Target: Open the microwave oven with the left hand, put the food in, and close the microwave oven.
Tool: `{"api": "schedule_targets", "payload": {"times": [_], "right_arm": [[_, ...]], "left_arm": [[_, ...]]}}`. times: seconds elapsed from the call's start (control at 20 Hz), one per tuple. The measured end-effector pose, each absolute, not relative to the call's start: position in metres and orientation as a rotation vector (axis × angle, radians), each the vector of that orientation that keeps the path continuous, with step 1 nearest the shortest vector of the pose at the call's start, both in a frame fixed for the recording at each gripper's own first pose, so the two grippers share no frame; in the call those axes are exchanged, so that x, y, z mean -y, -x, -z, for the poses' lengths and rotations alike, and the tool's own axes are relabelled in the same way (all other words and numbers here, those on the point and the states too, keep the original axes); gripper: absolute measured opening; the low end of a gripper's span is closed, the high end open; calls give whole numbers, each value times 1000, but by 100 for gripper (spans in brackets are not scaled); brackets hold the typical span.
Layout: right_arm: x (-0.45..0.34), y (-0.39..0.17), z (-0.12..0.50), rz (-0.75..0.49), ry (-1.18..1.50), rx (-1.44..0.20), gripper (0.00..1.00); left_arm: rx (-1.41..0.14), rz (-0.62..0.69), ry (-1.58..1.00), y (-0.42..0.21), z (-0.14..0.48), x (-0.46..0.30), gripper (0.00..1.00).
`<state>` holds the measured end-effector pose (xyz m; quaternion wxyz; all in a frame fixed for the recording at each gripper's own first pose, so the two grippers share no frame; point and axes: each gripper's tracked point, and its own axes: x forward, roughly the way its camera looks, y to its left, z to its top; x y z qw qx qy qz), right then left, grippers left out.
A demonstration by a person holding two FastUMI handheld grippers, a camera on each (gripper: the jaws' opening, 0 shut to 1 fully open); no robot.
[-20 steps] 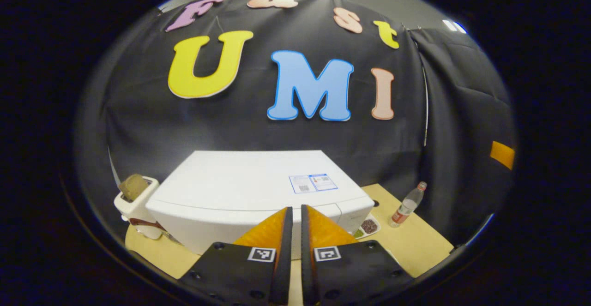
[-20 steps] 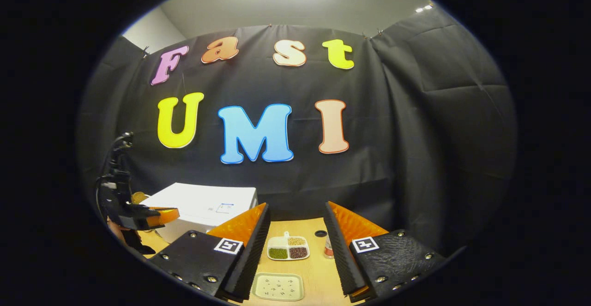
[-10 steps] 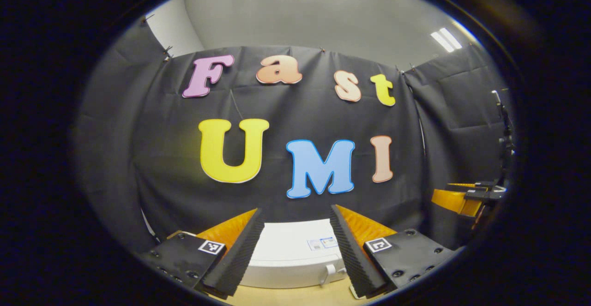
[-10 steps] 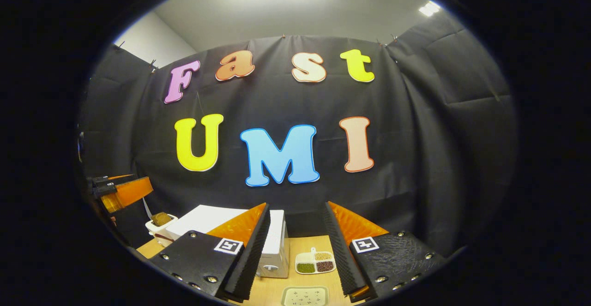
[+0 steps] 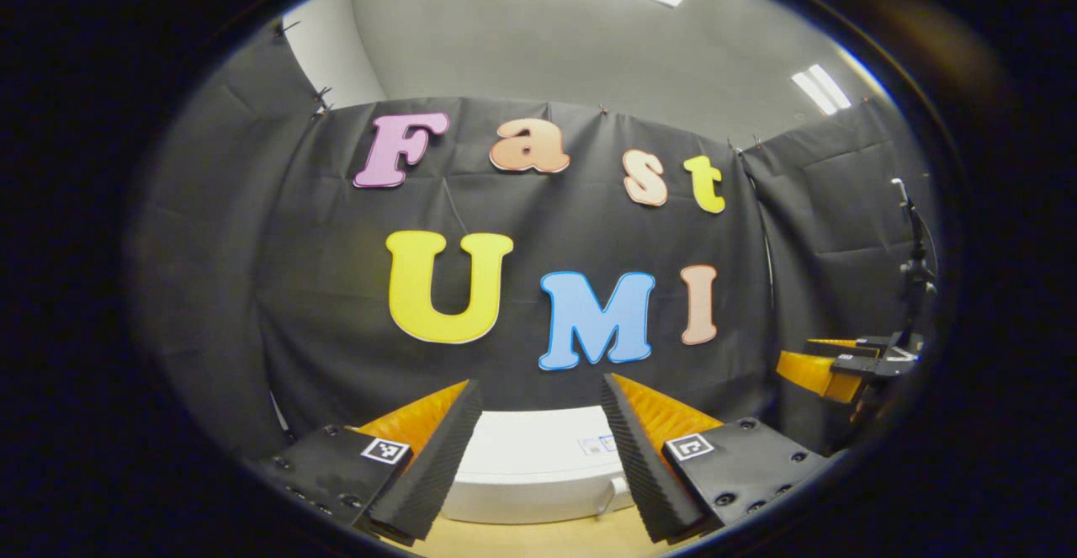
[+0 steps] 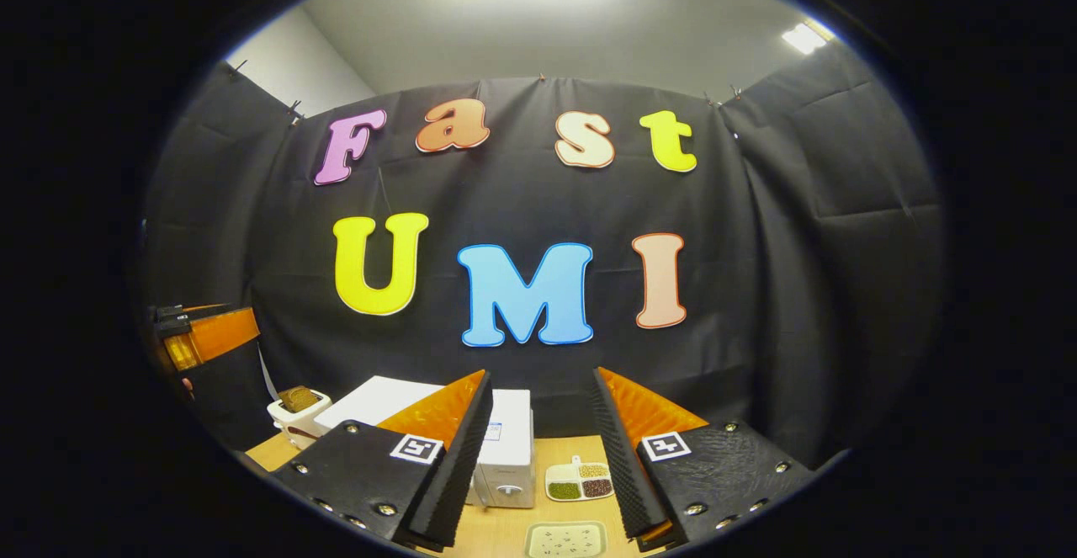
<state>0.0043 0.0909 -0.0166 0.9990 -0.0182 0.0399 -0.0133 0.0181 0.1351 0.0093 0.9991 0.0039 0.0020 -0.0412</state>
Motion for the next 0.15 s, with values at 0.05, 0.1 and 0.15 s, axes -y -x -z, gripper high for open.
{"api": "schedule_targets", "payload": {"times": [0.05, 0.1, 0.15], "right_arm": [[-95, -1, 17, 27, 37, -80, 71], [-99, 1, 17, 28, 41, -78, 71], [-100, 3, 16, 33, 45, -75, 71]], "left_arm": [[-3, 82, -8, -17, -7, -140, 95], [-3, 85, -6, -14, -6, -141, 95], [-4, 89, -2, -12, -3, -142, 95]]}}
